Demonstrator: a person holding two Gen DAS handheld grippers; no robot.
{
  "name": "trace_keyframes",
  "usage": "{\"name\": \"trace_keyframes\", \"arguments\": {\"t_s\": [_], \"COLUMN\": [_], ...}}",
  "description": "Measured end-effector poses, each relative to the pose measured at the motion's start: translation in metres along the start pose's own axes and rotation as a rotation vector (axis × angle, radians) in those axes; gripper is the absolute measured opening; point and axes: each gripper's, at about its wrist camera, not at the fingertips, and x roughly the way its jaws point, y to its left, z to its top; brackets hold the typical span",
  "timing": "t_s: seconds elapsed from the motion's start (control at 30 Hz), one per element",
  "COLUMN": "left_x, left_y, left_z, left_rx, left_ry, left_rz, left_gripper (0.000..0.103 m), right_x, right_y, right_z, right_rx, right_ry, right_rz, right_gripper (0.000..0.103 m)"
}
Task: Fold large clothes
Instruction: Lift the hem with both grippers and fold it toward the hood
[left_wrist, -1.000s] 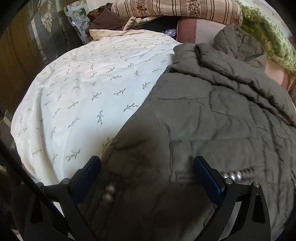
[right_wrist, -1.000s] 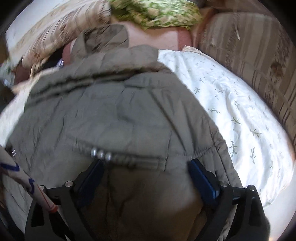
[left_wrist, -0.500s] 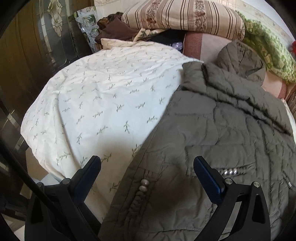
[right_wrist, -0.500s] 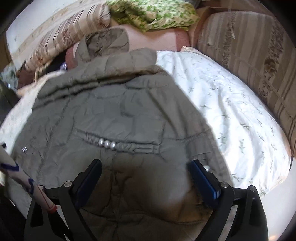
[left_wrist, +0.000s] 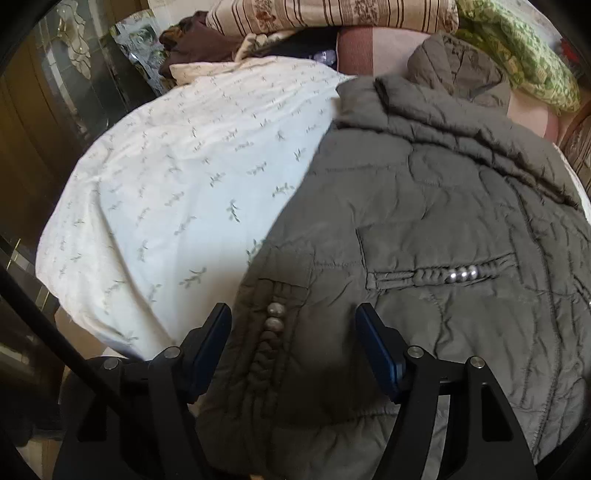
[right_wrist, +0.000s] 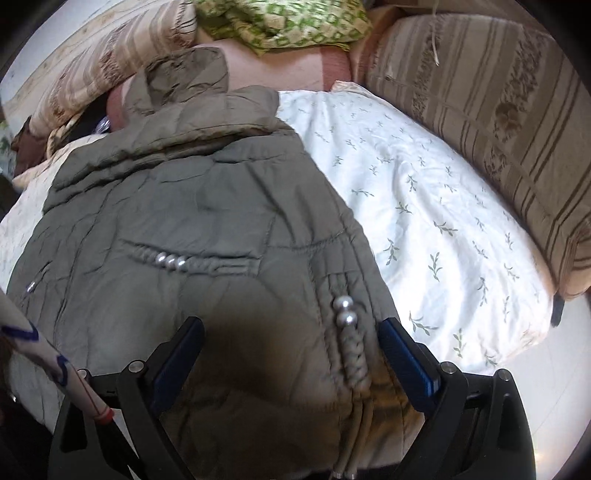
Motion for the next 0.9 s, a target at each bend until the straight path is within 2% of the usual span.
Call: {"name": "trace_keyframes", "arguments": {"t_s": [0.1, 0.4, 0.7, 0.8, 0.9], "left_x": [-0.019, -0.056, -0.043, -0.026, 0.002], "left_y": [0.000, -0.007, -0.013, -0.020, -0.023], "left_z": [0.006, 0.040, 0.104, 0.128, 0.151], "left_rx": [0.003, 0.011, -0.042, -0.049, -0.072], "left_ry": [-0.046, -0.155, -0.208, -0.244, -0.227], "left_rz": [0.017, -0.034, -0.086, -0.072, -0.100], "left_gripper": [0.069, 0.069, 0.073, 0.074, 0.074], "right_x": [-0.025, -0.091, -0.134, -0.139, -0.133], "right_y": [0.008, 0.060, 0.097, 0.110, 0.124], "right_z": [0.007, 0.066, 0.144, 0.173, 0.202], "right_rx": [0.002, -0.068, -0.139, -0.159, -0.174], "right_ry": [-0.012, -0.182, -0.289, -0.313, -0.313], "right_rz": [0.092, 0.222, 0.219, 0.191, 0.163], "right_gripper": [0.098, 0.098, 0.098, 0.098, 0.098]}}
